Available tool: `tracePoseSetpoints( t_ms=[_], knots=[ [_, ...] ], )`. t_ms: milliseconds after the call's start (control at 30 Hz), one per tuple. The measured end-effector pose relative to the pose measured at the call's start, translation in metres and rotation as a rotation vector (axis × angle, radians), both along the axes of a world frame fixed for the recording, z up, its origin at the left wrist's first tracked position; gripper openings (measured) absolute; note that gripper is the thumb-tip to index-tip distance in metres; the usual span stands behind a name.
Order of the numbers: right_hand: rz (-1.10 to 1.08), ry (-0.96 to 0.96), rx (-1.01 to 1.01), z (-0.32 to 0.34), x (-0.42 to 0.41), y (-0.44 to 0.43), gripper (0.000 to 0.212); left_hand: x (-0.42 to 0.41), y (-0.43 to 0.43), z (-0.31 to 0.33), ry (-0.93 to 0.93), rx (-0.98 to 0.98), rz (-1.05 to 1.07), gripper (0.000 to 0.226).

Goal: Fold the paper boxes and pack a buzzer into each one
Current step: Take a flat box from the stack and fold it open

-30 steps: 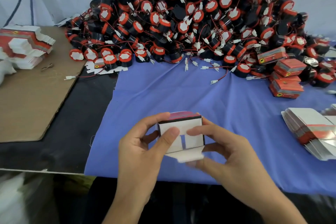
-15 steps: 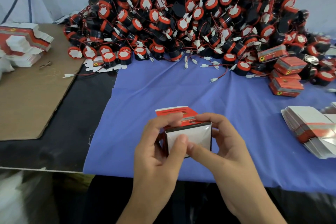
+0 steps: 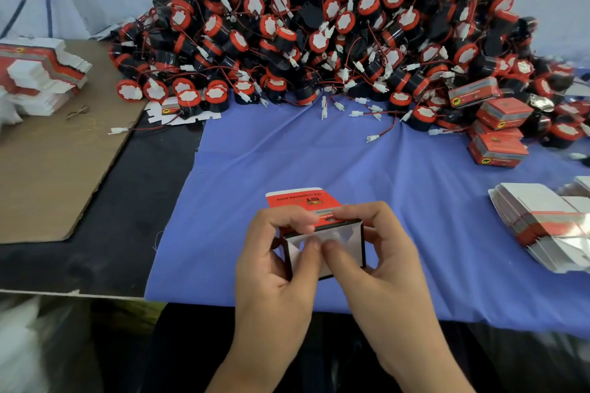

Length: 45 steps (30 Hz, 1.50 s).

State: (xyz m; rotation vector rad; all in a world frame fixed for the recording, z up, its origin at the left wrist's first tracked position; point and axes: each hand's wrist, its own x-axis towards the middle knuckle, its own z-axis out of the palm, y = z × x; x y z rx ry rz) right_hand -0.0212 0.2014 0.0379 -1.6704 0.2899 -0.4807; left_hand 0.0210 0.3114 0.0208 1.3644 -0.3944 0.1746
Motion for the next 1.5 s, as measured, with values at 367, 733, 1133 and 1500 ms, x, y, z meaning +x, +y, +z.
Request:
tracePoseSetpoints(
  t_ms=[367,733,1133,1500],
  knots=[
    [-0.045,0.028,0.467,0.002,-0.004,0.002,0.08,0.001,0.004,0.012,0.053,-0.029,0.012,0.029],
    [0.121,-0.125,0.529,-0.001,-0.004,-0.01,0.092,-0.001,0.009,0.01,0.175,0.118,-0.245,0.03],
    [-0.106,-0.121,-0.652,-0.009,0.004,-0.044,0.122,0.031,0.012,0.006,0.262,0.188,-0.255,0.05],
    [-0.102,0.261,-0.628,-0.073,0.007,-0.061,0.042,0.078,0.007,-0.044,0.014,1.121,-0.25,0.065]
  ],
)
